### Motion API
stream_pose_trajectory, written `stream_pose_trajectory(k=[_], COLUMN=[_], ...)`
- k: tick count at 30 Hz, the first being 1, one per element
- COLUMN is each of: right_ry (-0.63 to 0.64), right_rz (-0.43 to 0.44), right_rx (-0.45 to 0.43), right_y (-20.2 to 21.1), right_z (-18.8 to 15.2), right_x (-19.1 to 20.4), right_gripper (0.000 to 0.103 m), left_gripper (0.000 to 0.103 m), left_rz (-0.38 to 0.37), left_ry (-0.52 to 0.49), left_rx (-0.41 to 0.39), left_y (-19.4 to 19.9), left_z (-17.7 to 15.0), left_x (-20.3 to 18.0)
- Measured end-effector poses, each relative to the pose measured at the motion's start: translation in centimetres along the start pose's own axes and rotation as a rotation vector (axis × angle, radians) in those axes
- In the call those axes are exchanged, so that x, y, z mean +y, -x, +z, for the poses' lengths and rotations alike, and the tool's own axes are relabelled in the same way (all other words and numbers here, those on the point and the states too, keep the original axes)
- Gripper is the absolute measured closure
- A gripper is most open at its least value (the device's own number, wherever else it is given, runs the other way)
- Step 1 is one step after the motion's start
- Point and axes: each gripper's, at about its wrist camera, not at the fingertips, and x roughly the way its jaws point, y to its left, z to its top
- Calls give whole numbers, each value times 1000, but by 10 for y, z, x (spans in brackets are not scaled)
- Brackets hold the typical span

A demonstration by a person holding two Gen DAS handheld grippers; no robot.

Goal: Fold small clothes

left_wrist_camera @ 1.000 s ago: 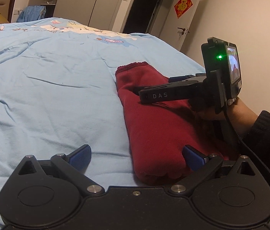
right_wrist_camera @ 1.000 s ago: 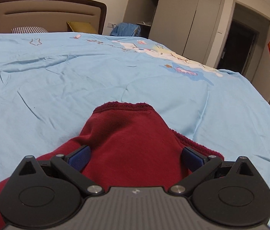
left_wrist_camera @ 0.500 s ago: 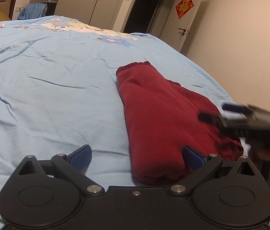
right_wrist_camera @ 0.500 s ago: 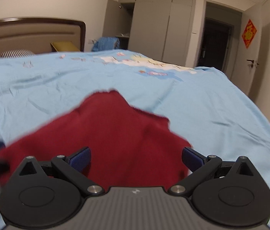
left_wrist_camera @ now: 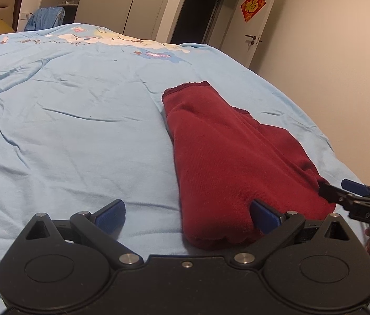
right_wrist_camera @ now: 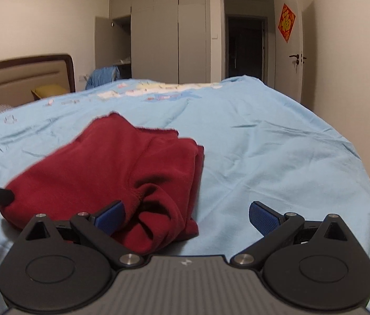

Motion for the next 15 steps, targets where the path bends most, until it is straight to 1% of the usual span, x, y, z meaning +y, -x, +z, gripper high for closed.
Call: stream_pose_trajectory(k=[3,6,7,10,11,12,13,14,15], right_ry=[-74,-152,-172,-213,-217,-214,-204,-190,-173], right_rz=[4,-59,-58,22,37,48,64,85,98], right_rx=[-30,-20,-19,-9,10,31,47,63,82], right_y=[4,-6,-11,-29,-38,-47,-56,-64,-72], right_z=[6,14,17,27,31,34,37,40,43], right_x=[-6,-19,-23,-29,-29,-28,-26,-24,-21], right_gripper=[0,0,0,11,17,27,34,49,70], left_gripper=[1,1,1,1,1,1,1,1,1], left_rz=[2,3,3,4,5,6,7,7,7], left_ry=[-7,0,0,1,0,-2,-4,-4,-3], left_rx=[0,1,2,4,4,4,4,4,5], left_y=[0,-1,-1,-1,-1,-1,-1,-1,-1], left_z=[0,-1,-1,-1,-1,-1,-1,-1,-1], left_x=[-1,-2,-2,-1,-2,-2,-2,-2,-2])
